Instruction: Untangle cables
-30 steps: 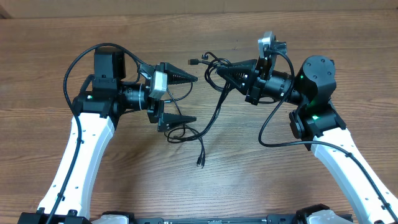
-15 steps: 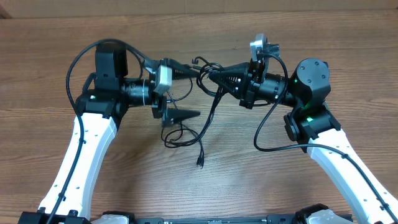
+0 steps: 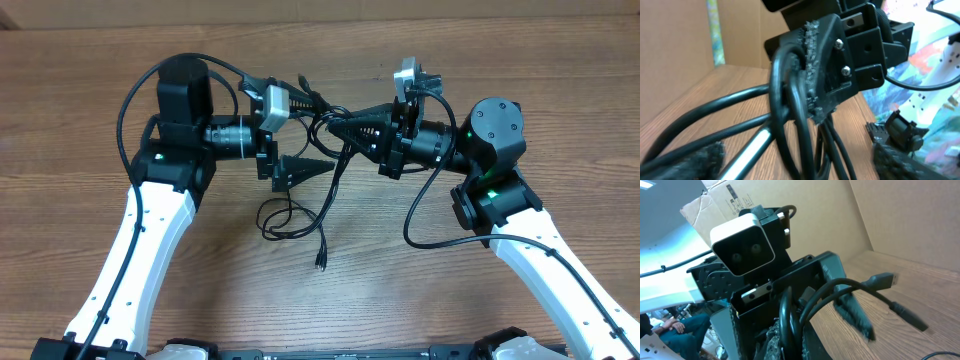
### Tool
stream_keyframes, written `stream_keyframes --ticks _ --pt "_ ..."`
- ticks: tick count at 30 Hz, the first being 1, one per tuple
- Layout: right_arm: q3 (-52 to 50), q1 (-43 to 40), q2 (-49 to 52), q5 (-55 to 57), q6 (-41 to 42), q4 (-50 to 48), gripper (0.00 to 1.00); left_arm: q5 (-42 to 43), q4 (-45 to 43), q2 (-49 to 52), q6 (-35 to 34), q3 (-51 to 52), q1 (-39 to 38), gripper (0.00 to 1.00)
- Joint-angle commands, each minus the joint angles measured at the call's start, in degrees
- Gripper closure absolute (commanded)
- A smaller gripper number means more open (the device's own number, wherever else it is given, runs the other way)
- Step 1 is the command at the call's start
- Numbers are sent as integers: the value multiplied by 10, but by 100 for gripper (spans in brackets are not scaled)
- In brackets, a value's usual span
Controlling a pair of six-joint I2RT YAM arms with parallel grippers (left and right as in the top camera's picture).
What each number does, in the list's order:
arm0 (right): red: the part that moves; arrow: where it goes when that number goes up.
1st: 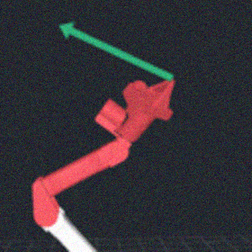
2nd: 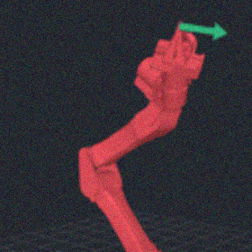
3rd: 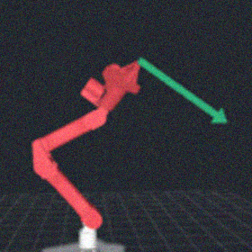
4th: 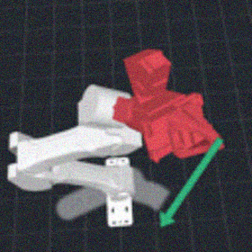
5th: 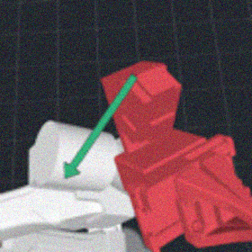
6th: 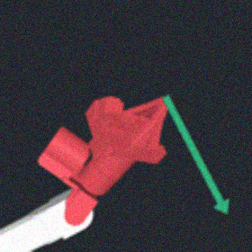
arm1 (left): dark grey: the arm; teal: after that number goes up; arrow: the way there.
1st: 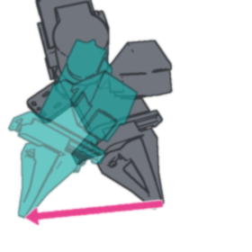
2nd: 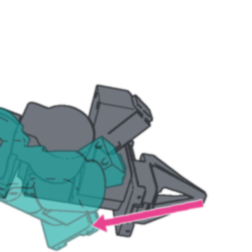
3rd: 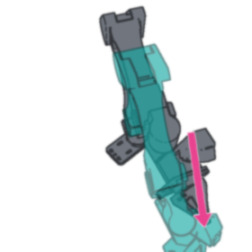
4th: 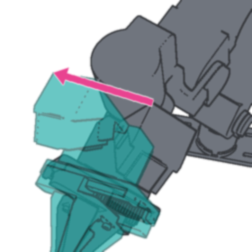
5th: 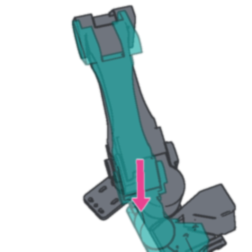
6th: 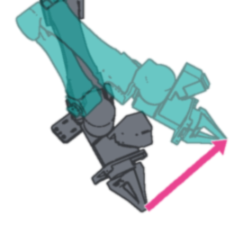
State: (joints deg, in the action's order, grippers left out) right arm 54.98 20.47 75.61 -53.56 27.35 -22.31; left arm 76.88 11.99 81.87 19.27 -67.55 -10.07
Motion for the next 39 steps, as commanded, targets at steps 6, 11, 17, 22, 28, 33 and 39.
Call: stream_keyframes --ticks 6,11,17,22,28,33,39 --pt "4 5 1 1 7 -5 96 -4 -3 2 -9 -7 -7 45" --pt "4 5 1 1 7 -5 96 -4 -2 2 -9 -7 -7 81" --pt "4 4 1 2 -23 2 96 -11 -2 2 -9 -7 -7 96" --pt "4 3 4 33 -54 59 96 -24 2 2 4 -7 -7 96" --pt "4 3 4 81 -108 156 92 -94 33 2 4 -7 -7 96" --pt "4 3 4 104 -131 208 91 -170 71 2 4 -7 -7 96" --pt "4 4 4 111 -160 261 90 -242 90 2 -14 -7 -7 96"
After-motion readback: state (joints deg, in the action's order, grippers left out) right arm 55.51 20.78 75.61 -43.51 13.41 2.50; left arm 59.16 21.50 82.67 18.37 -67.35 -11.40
